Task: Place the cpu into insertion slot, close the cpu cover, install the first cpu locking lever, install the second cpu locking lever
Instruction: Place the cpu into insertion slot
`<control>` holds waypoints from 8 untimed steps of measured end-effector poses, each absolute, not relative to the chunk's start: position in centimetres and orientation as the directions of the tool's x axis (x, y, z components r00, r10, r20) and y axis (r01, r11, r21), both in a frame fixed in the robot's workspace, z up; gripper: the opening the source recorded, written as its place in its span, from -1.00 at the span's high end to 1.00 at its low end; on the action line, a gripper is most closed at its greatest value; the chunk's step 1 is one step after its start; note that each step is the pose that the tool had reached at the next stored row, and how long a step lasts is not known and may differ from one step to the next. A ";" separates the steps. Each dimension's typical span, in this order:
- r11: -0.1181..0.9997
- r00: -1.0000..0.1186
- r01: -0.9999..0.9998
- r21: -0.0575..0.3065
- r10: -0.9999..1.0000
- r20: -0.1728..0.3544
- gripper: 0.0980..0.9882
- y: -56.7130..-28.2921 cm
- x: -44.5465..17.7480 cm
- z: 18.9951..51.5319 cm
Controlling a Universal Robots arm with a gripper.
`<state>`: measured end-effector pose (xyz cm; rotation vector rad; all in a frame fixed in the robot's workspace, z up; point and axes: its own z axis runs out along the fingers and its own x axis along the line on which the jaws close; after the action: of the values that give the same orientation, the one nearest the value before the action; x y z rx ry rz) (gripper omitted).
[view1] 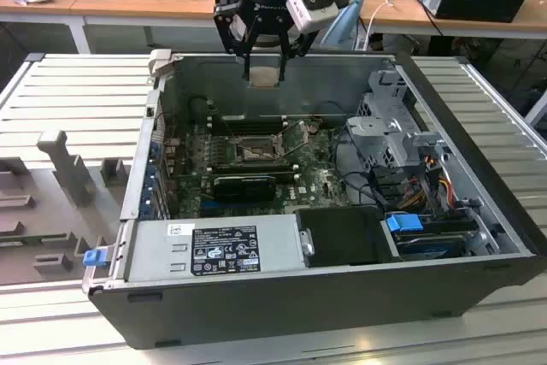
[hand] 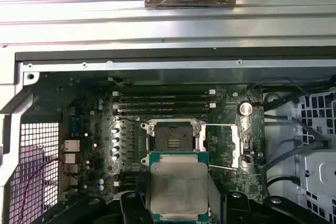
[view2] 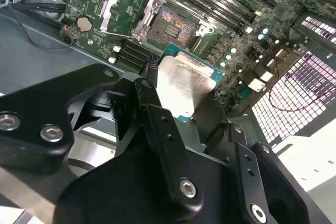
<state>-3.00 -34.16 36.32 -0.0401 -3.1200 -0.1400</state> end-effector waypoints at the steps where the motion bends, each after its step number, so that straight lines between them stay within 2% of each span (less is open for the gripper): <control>1: 0.996 -0.999 0.030 0.089 0.028 0.019 0.03 -34.2 -3.0 36.3; 8: 0.994 -0.998 0.068 0.089 0.067 0.019 0.03 -34.2 -3.0 36.3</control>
<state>-3.00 -34.16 36.32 -0.1054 -3.1204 -0.1407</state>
